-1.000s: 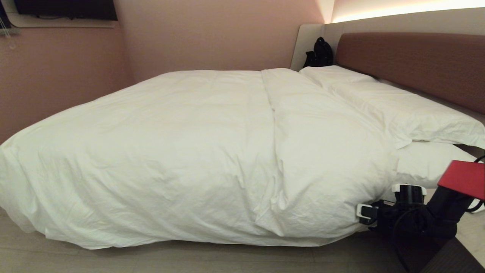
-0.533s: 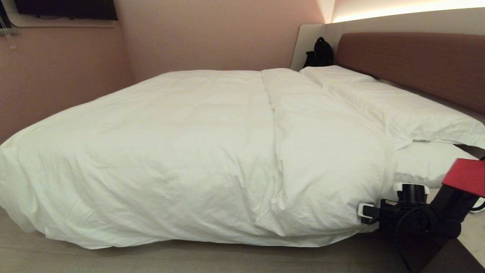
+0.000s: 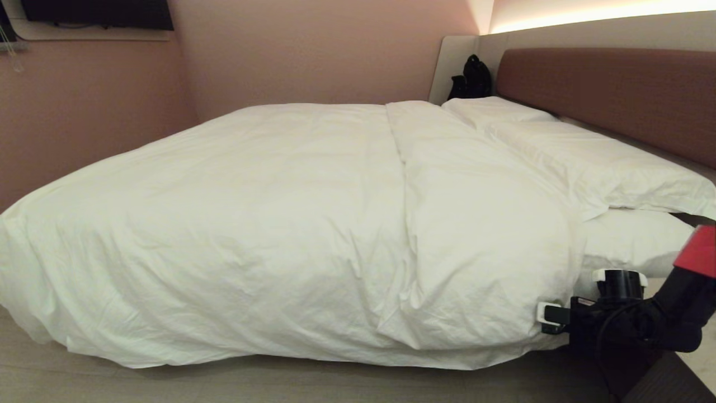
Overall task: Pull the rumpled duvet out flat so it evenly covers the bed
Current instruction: Flatten the corners of the folded blanket
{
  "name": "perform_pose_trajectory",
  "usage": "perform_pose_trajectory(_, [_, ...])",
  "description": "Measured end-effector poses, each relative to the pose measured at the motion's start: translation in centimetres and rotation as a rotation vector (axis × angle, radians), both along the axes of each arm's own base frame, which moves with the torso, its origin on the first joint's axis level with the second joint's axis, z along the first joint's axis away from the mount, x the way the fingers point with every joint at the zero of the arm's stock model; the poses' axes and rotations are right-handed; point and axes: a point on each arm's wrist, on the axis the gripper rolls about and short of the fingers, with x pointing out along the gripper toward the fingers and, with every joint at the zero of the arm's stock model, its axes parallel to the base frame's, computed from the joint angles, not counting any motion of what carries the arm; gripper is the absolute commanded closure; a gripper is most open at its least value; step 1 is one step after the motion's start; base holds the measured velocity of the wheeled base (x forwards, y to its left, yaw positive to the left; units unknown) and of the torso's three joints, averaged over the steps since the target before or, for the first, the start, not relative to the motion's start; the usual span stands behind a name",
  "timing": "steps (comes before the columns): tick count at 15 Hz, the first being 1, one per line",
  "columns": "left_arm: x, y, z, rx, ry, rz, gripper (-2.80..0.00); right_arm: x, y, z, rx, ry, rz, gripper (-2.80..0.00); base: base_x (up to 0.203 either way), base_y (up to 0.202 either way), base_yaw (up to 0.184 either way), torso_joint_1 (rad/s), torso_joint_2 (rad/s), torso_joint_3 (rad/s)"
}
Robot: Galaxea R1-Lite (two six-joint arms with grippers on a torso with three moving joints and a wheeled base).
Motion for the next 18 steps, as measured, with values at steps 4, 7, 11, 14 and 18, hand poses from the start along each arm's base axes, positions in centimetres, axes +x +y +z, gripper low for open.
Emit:
perform_pose_trajectory(4, [0.0, 0.0, 0.0, 0.0, 0.0, 0.0, 0.0, -2.0, -0.1, 3.5, 0.034, -0.007, 0.01, 0.0, 0.0, 0.0, 0.0, 0.0, 0.0, 0.0])
perform_pose_trajectory(7, [0.0, 0.0, 0.0, 0.0, 0.0, 0.0, 0.0, -3.3, -0.1, 6.9, 0.055, -0.041, 0.017, 0.0, 0.0, 0.0, 0.0, 0.0, 0.0, 0.0])
perform_pose_trajectory(11, [0.0, 0.0, 0.0, 0.0, 0.0, 0.0, 0.0, -5.6, 0.4, 11.2, 0.082, -0.073, 0.034, 0.0, 0.0, 0.0, 0.0, 0.0, 0.0, 0.0])
perform_pose_trajectory(14, [0.0, 0.0, 0.0, 0.0, 0.0, 0.0, 0.0, -8.0, 0.7, 13.8, 0.11, -0.069, 0.043, 0.0, 0.0, 0.0, 0.0, 0.0, 0.0, 0.0])
perform_pose_trajectory(18, [0.0, 0.0, 0.0, 0.0, 0.0, 0.0, 0.0, -11.1, 0.7, 15.8, 0.157, -0.005, 0.031, 0.0, 0.0, 0.0, 0.0, 0.0, 0.0, 0.0])
